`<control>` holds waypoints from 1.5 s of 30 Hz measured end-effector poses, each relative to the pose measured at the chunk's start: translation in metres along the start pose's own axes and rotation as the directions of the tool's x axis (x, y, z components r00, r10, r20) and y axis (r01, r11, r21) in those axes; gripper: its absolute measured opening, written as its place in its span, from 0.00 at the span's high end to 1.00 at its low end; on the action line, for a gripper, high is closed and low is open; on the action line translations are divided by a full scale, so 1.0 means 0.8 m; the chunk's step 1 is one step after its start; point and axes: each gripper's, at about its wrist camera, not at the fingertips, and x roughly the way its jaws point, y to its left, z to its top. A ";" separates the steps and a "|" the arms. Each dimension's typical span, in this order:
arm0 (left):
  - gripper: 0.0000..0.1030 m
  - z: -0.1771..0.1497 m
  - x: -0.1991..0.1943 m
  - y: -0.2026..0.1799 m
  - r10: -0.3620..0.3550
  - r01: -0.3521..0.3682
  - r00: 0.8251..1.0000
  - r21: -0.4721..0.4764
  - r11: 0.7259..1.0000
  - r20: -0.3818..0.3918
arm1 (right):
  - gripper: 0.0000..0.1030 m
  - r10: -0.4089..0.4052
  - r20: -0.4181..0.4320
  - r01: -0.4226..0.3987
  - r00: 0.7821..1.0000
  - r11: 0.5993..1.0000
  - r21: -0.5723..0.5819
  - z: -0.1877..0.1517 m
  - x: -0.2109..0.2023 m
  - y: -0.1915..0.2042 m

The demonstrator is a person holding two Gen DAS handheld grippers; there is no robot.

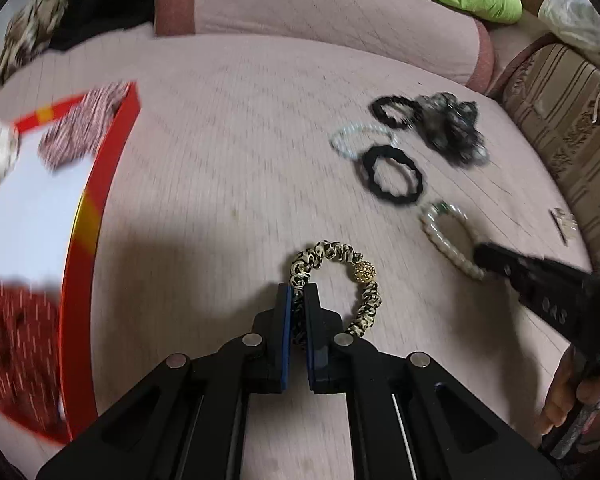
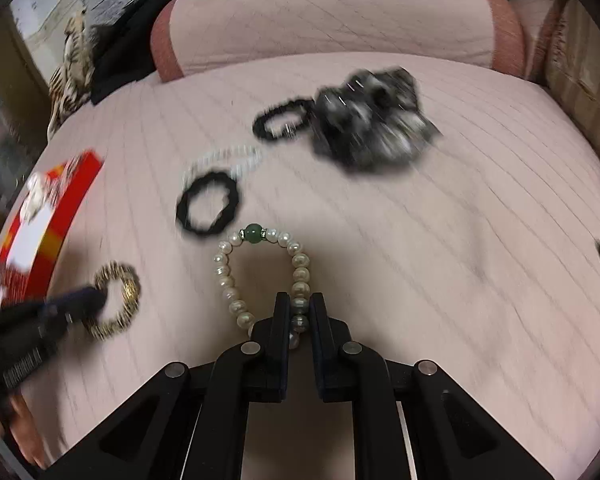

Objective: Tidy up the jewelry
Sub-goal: 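Grasp the pearl bracelet with the right tool while the left grasps the gold beaded bracelet, then lift both bracelets off the bed and hold them up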

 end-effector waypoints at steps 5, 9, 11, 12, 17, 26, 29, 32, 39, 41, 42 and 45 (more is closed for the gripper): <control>0.94 -0.038 -0.019 0.004 -0.035 0.035 0.999 -0.025 0.999 -0.007 | 0.89 0.005 -0.022 -0.005 1.000 1.000 -0.005 -0.067 -0.047 -0.018; 0.93 -0.041 -0.020 0.005 -0.038 0.038 0.999 -0.046 0.998 -0.005 | 0.88 -0.005 0.000 0.005 1.000 1.000 0.010 -0.082 -0.059 -0.023; 0.92 -0.040 -0.019 0.003 -0.036 0.036 0.999 -0.046 0.998 -0.008 | 0.86 -0.001 0.003 0.001 1.000 1.000 0.024 -0.079 -0.057 -0.023; 0.91 -0.040 -0.018 0.002 -0.036 0.035 0.999 -0.043 0.998 -0.010 | 0.85 0.000 0.007 0.000 1.000 1.000 0.024 -0.076 -0.056 -0.021; 0.81 -0.040 -0.012 0.001 -0.056 0.056 0.998 -0.036 0.998 -0.001 | 0.68 -0.015 0.019 0.015 1.000 1.000 0.022 -0.067 -0.043 -0.009; 0.66 -0.049 -0.010 -0.032 0.025 -0.028 0.999 0.057 0.998 0.047 | 0.79 -0.084 0.072 0.083 0.994 0.996 0.009 -0.081 -0.043 0.008; 0.95 -0.046 -0.017 -0.041 0.075 -0.078 0.997 0.094 0.993 0.036 | 0.90 -0.070 0.064 0.070 0.996 0.998 -0.003 -0.077 -0.046 0.009; 0.95 -0.048 -0.036 -0.042 0.088 -0.092 0.995 0.089 0.992 0.046 | 0.90 -0.023 0.077 0.021 0.997 0.999 0.024 -0.075 -0.059 0.007; 0.95 -0.056 -0.124 -0.052 0.038 -0.051 0.988 0.083 0.995 0.152 | 0.90 0.026 0.175 -0.029 0.984 0.999 0.016 -0.079 -0.115 0.025; 0.95 -0.058 -0.146 -0.057 0.025 -0.041 0.983 0.087 0.995 0.182 | 0.90 0.041 0.205 -0.045 0.978 0.999 0.014 -0.080 -0.132 0.030; 0.95 -0.059 -0.157 -0.060 0.017 -0.035 0.980 0.090 0.995 0.197 | 0.90 0.045 0.214 -0.048 0.976 0.999 0.011 -0.080 -0.139 0.033; 0.95 -0.062 -0.182 -0.068 0.001 -0.024 0.974 0.096 0.995 0.228 | 0.90 0.058 0.252 -0.060 0.966 0.998 0.001 -0.084 -0.166 0.043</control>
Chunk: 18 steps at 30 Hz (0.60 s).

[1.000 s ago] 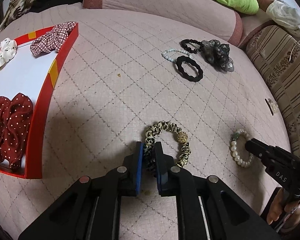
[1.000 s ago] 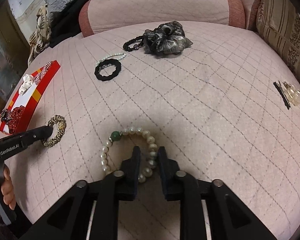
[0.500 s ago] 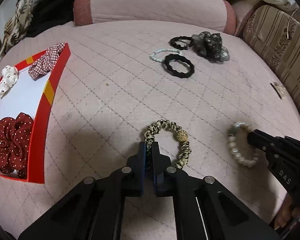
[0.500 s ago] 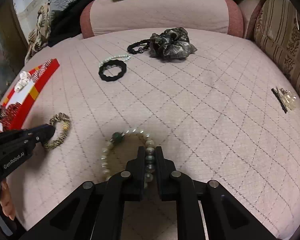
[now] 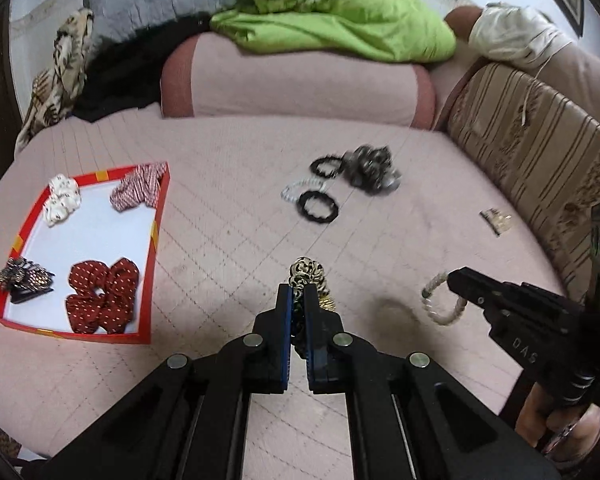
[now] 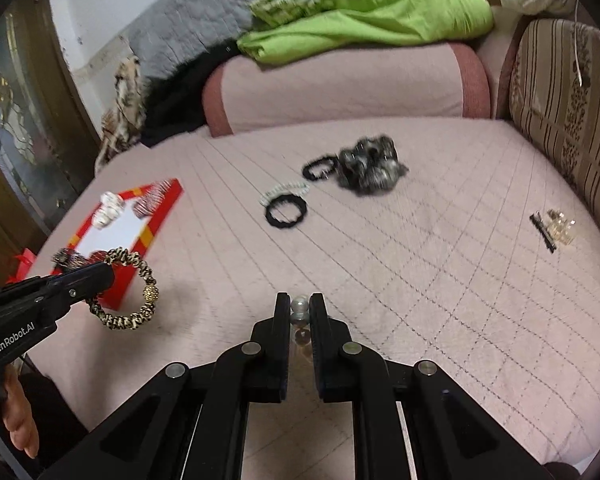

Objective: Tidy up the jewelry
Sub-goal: 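Lift both bracelets off the bed and hold them up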

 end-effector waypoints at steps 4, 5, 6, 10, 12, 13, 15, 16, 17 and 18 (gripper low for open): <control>0.95 0.001 -0.024 -0.006 0.001 -0.001 1.000 0.009 1.000 0.031 | 0.90 0.011 0.028 -0.011 1.000 1.000 -0.006 0.003 -0.024 0.010; 0.95 0.001 -0.027 -0.006 0.002 -0.002 0.999 0.011 1.000 0.037 | 0.90 0.014 0.032 -0.014 0.999 1.000 -0.007 0.004 -0.028 0.011; 0.95 0.002 -0.031 -0.007 0.004 -0.004 0.999 0.016 1.000 0.043 | 0.90 0.021 0.036 -0.020 0.999 1.000 -0.009 0.005 -0.033 0.014; 0.95 0.001 -0.041 -0.009 0.017 -0.018 0.998 0.021 1.000 0.060 | 0.90 0.029 0.047 -0.028 0.998 0.999 -0.023 0.008 -0.042 0.023; 0.95 0.001 -0.043 -0.007 0.020 -0.021 0.998 0.016 1.000 0.063 | 0.90 0.031 0.050 -0.030 0.998 0.999 -0.031 0.008 -0.044 0.028; 0.95 0.000 -0.043 -0.006 0.020 -0.021 0.998 0.014 1.000 0.064 | 0.90 0.032 0.050 -0.031 0.998 0.999 -0.033 0.007 -0.044 0.029; 0.95 -0.002 -0.043 -0.004 0.025 -0.025 0.998 0.011 1.000 0.063 | 0.90 0.034 0.050 -0.032 0.998 0.999 -0.035 0.006 -0.046 0.032; 0.95 -0.002 -0.043 -0.003 0.027 -0.028 0.998 0.010 1.000 0.063 | 0.90 0.035 0.047 -0.033 0.998 0.999 -0.037 0.006 -0.046 0.033; 0.95 -0.002 -0.042 -0.001 0.031 -0.032 0.998 0.007 0.999 0.063 | 0.90 0.036 0.045 -0.034 0.998 0.999 -0.037 0.006 -0.045 0.034; 0.95 -0.002 -0.042 0.001 0.034 -0.035 0.997 0.006 0.999 0.062 | 0.90 0.037 0.042 -0.036 0.998 0.999 -0.036 0.006 -0.044 0.035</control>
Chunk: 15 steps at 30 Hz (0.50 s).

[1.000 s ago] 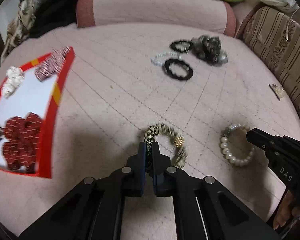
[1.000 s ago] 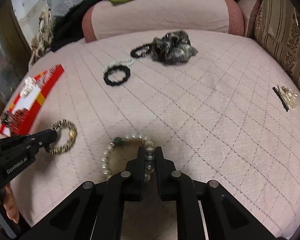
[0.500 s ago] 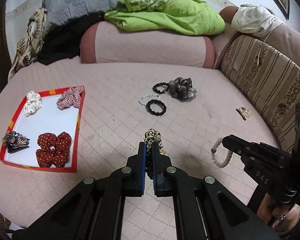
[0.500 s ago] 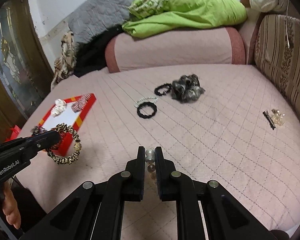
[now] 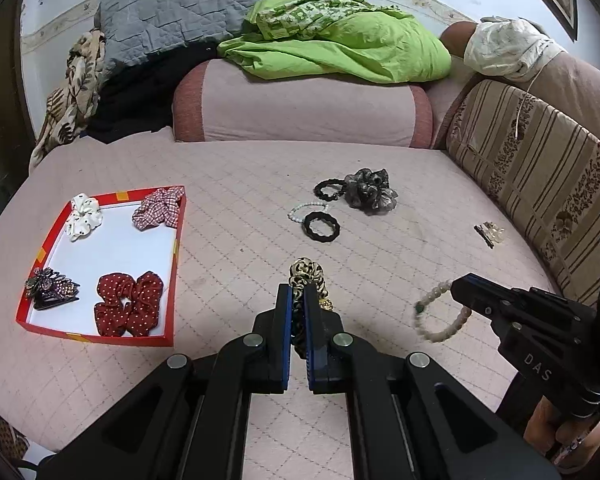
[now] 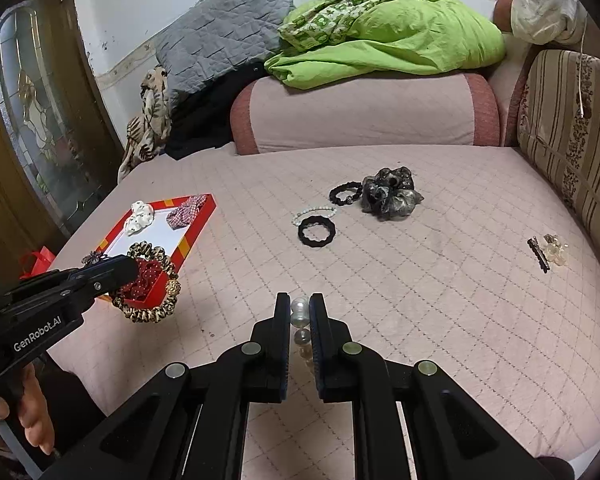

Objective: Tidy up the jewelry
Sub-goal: 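Lift both bracelets off the bed and hold them up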

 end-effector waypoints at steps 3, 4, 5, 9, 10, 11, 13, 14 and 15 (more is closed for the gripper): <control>0.95 0.000 0.002 0.005 0.009 -0.009 1.000 -0.001 1.000 0.000 | 0.90 0.004 -0.007 -0.004 1.000 1.000 -0.004 0.000 0.003 0.004; 0.95 0.000 0.003 0.006 0.012 -0.012 1.000 -0.002 1.000 -0.001 | 0.90 0.003 -0.010 -0.003 1.000 1.000 -0.009 0.000 0.004 0.006; 0.95 0.000 0.004 0.007 0.015 -0.015 1.000 -0.003 1.000 -0.002 | 0.90 0.003 -0.013 -0.003 1.000 1.000 -0.012 0.000 0.005 0.008; 0.95 -0.002 0.008 0.014 0.029 -0.029 1.000 -0.007 1.000 -0.007 | 0.90 0.007 -0.025 -0.007 1.000 1.000 -0.016 -0.002 0.008 0.014; 0.95 -0.002 0.010 0.015 0.034 -0.034 0.999 -0.008 0.999 -0.009 | 0.90 0.009 -0.029 -0.009 1.000 1.000 -0.017 -0.002 0.010 0.016; 0.95 -0.003 0.012 0.017 0.040 -0.040 0.999 -0.010 0.999 -0.012 | 0.90 0.009 -0.032 -0.009 0.999 1.000 -0.019 -0.002 0.011 0.017; 0.95 -0.004 0.015 0.021 0.048 -0.048 0.999 -0.013 0.999 -0.019 | 0.90 0.008 -0.037 -0.008 0.999 1.000 -0.023 -0.001 0.013 0.019; 0.95 -0.004 0.018 0.023 0.053 -0.054 0.998 -0.016 0.998 -0.025 | 0.90 0.009 -0.040 -0.010 0.999 1.000 -0.023 -0.001 0.014 0.019; 0.95 -0.005 0.020 0.024 0.058 -0.059 0.998 -0.019 0.998 -0.028 | 0.90 0.011 -0.042 -0.011 0.999 1.000 -0.023 -0.001 0.015 0.020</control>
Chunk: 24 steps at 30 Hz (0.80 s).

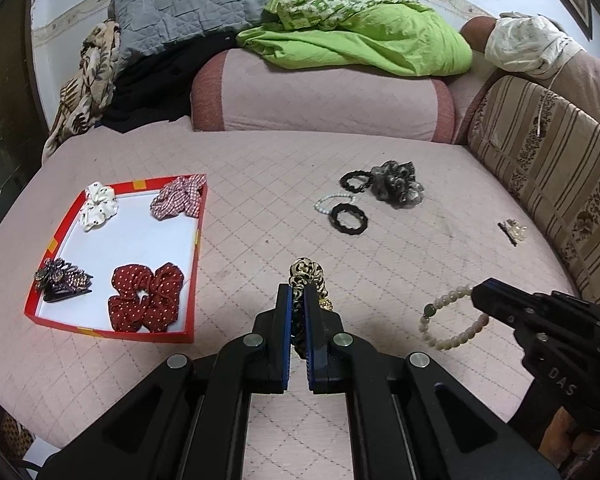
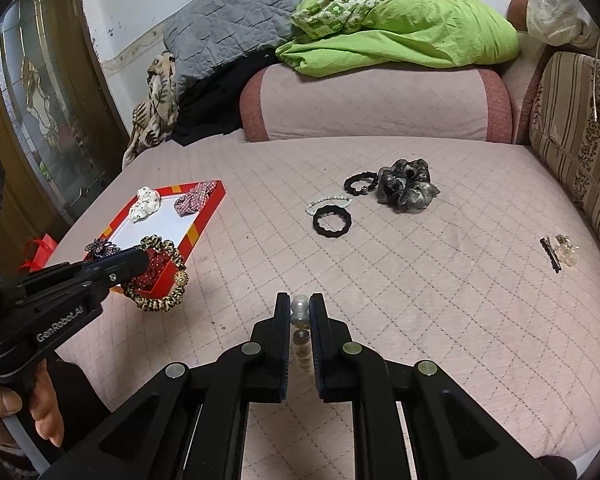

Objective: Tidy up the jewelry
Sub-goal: 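Lift both bracelets off the bed and hold them up, then lower both bracelets into the tray and open both tools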

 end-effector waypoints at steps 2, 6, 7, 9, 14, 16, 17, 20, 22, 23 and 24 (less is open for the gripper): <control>0.95 -0.001 0.003 0.004 0.009 -0.009 1.000 -0.006 1.000 -0.006 | 0.90 -0.001 -0.001 0.001 1.000 1.000 -0.004 0.000 0.000 0.003; 0.95 -0.003 0.008 0.012 0.028 -0.028 0.999 -0.018 0.999 -0.016 | 0.90 -0.002 -0.008 0.002 1.000 1.000 -0.013 -0.001 0.002 0.008; 0.95 -0.003 0.008 0.013 0.031 -0.031 0.999 -0.020 0.999 -0.016 | 0.90 -0.003 -0.011 0.003 1.000 1.000 -0.015 -0.001 0.003 0.009; 0.95 -0.004 0.008 0.015 0.041 -0.042 0.999 -0.018 0.999 -0.015 | 0.90 -0.003 -0.016 0.003 1.000 1.000 -0.018 -0.001 0.005 0.009; 0.95 -0.004 0.008 0.020 0.066 -0.066 0.998 -0.015 0.998 -0.006 | 0.90 0.003 -0.032 -0.003 0.999 1.000 -0.014 -0.001 0.010 0.011; 0.95 -0.005 0.010 0.026 0.071 -0.071 0.997 -0.023 0.997 -0.011 | 0.90 0.004 -0.039 -0.004 0.999 1.000 -0.016 -0.001 0.013 0.013; 0.95 -0.006 0.011 0.029 0.073 -0.073 0.997 -0.028 0.997 -0.013 | 0.90 0.003 -0.041 -0.003 0.999 1.000 -0.017 -0.001 0.013 0.015; 0.95 -0.006 0.013 0.038 0.081 -0.081 0.997 -0.039 0.996 -0.015 | 0.90 0.001 -0.048 -0.003 0.999 0.999 -0.034 0.001 0.016 0.021; 0.95 -0.007 0.014 0.046 0.090 -0.090 0.996 -0.045 0.995 -0.012 | 0.90 0.001 -0.054 -0.003 0.999 0.999 -0.045 0.002 0.019 0.024; 0.95 -0.007 0.015 0.050 0.093 -0.094 0.996 -0.048 0.994 -0.011 | 0.90 0.001 -0.059 -0.004 0.998 0.999 -0.052 0.003 0.020 0.027; 0.95 -0.007 0.016 0.057 0.099 -0.099 0.995 -0.057 0.993 -0.011 | 0.90 0.001 -0.062 -0.004 0.998 0.998 -0.057 0.004 0.022 0.027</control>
